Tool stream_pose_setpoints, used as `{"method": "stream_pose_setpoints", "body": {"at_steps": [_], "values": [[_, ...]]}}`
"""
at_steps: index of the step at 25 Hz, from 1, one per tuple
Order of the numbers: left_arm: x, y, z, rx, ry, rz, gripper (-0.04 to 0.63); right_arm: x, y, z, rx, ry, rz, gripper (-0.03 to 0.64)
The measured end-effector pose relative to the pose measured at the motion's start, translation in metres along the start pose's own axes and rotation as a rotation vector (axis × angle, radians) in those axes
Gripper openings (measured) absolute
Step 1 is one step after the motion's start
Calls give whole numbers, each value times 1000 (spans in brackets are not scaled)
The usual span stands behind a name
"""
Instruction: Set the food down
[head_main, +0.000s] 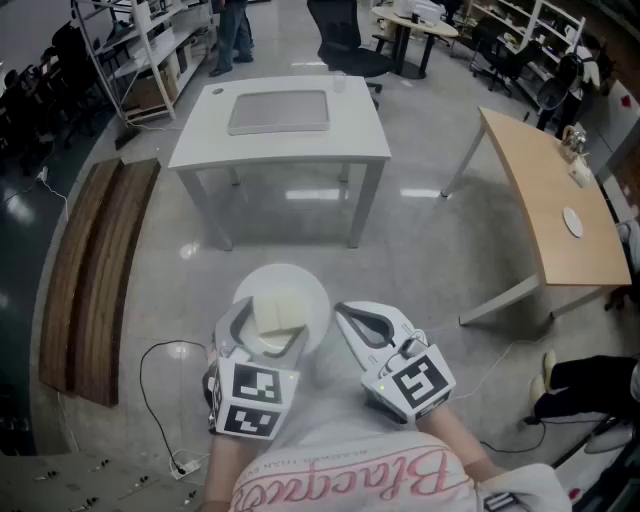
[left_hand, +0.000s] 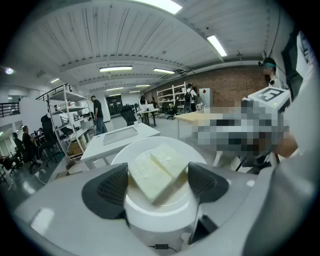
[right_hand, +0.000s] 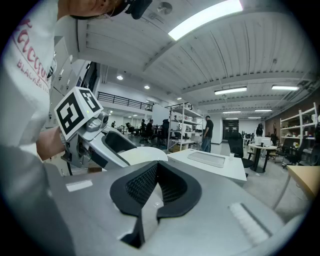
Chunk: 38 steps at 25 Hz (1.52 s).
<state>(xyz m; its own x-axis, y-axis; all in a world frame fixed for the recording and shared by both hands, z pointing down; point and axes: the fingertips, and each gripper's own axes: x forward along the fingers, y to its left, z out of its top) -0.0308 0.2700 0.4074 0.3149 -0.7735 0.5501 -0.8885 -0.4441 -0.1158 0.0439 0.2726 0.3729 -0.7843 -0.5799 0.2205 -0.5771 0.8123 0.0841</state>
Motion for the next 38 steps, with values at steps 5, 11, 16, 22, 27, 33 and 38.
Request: {"method": "stream_pose_setpoints", "body": {"at_steps": [5,11,16,22,27,33,38], "values": [[7,9,4,2,6,-5,374,10,-9,5,6,-8,-4,0],[15,22,5,-2,18,-7,374,26,-14,4,-1,13,11,0],[29,35,8,-6,35,-11,374,40,-22,2,0,23,10,0],[49,53,18,-8,48,-11,374,62,-39,0,28,42,54,2],[75,66,37,-13,62,-5,374,85,-68,5,28,54,87,2],[109,86,72,-18,63,22,374,109,-115,22,10,41,113,2],[142,105,100,-17,53,45,374,128,-154,28,-1,39,125,2]]}}
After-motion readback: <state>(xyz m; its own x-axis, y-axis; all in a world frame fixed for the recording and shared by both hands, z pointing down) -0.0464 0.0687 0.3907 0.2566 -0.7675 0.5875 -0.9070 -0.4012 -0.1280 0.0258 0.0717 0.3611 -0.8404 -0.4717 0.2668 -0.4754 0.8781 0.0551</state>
